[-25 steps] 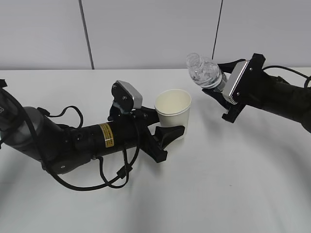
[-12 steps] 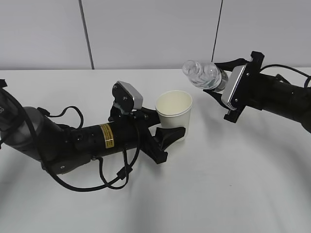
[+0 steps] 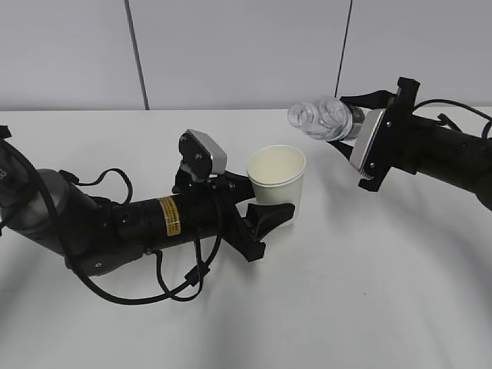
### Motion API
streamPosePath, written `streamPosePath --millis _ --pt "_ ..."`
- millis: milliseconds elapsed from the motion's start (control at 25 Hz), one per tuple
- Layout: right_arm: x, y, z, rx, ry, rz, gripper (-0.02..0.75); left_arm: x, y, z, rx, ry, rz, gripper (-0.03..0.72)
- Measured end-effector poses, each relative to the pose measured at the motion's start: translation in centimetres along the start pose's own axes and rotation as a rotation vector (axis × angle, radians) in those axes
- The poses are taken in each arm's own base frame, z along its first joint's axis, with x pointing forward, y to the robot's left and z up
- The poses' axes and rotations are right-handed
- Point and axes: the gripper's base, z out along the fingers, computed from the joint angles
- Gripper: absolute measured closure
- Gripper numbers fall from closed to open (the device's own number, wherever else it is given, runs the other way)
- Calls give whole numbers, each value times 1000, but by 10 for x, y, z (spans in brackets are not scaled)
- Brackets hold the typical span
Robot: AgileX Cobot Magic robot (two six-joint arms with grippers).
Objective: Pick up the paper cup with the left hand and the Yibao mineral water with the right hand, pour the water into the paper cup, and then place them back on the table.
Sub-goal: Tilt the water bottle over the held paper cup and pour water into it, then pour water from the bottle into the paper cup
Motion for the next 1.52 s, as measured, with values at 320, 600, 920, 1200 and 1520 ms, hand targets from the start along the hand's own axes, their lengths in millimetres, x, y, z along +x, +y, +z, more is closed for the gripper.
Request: streamPosePath --millis 320,600,920,1200,1520 --pt "0 -1 0 16 -2 -67 248 2 0 0 -3 17 2 276" --pt "-1 -3 0 29 -7 -106 248 2 0 0 1 18 4 276" --pt "-1 -3 0 33 -9 -188 248 2 -1 0 7 21 7 276" --pt "-1 -4 0 41 -7 -240 248 2 -1 0 9 22 6 276" --pt "-1 -4 0 44 -6 -302 248 2 -1 0 11 23 7 276"
